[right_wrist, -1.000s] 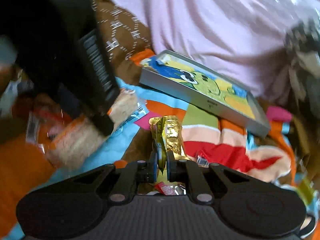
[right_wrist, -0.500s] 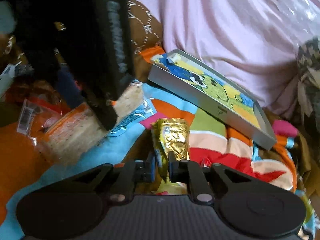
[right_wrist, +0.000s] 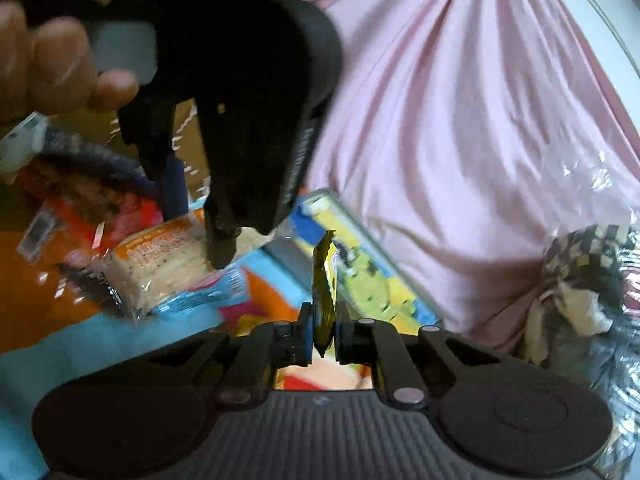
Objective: Organize snacks
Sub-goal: 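Lift both held snacks and carry them toward the grey cartoon tray, then lower the snack bar into the tray with left tool while right releases the yellow bar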
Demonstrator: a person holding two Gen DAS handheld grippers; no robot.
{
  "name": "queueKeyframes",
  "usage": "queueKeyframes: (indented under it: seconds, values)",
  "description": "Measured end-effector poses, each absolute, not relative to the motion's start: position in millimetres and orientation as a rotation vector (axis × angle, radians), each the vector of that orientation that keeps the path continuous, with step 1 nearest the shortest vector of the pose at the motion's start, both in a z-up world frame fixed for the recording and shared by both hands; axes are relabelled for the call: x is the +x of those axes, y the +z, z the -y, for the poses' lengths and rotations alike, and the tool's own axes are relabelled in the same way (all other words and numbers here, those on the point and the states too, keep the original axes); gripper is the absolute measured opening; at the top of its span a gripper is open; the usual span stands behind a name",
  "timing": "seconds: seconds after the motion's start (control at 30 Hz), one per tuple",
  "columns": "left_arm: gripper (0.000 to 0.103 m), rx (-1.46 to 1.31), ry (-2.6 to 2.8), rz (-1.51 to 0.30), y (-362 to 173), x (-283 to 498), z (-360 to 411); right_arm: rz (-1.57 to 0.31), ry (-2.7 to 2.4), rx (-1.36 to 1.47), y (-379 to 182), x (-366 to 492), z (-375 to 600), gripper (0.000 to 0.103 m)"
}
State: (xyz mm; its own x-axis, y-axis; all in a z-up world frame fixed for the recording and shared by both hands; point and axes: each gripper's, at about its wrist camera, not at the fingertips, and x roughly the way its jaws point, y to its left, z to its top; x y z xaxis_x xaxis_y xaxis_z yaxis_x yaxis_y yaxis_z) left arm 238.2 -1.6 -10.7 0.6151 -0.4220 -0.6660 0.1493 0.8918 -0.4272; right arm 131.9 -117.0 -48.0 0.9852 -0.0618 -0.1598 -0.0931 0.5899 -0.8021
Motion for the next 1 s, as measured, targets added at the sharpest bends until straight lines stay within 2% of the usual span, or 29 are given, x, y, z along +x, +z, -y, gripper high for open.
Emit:
queueKeyframes:
  seconds: [0.13, 0.4, 0.73, 1.0]
  values:
    - [0.035, -0.332, -0.327, -0.795, 16.1, 259.2, 8.5, -0.107, 0.005, -0.976, -37.4, 162.2, 129.8, 0.011]
    - [0.035, -0.308, -0.288, -0.698, 48.1, 338.5, 22.7, -0.102, -0.063, -0.747, -34.7, 253.5, 156.0, 0.011]
    - [0.035, -0.311, -0.241, -0.727, 33.4, 424.1, 59.2, -0.177, -0.093, -0.464, -22.6, 311.6, 193.1, 0.011]
    - [0.035, -0.267, -0.178, -0.781, 11.8, 450.4, 78.3, -0.209, -0.090, -0.318, -15.7, 318.1, 210.3, 0.011]
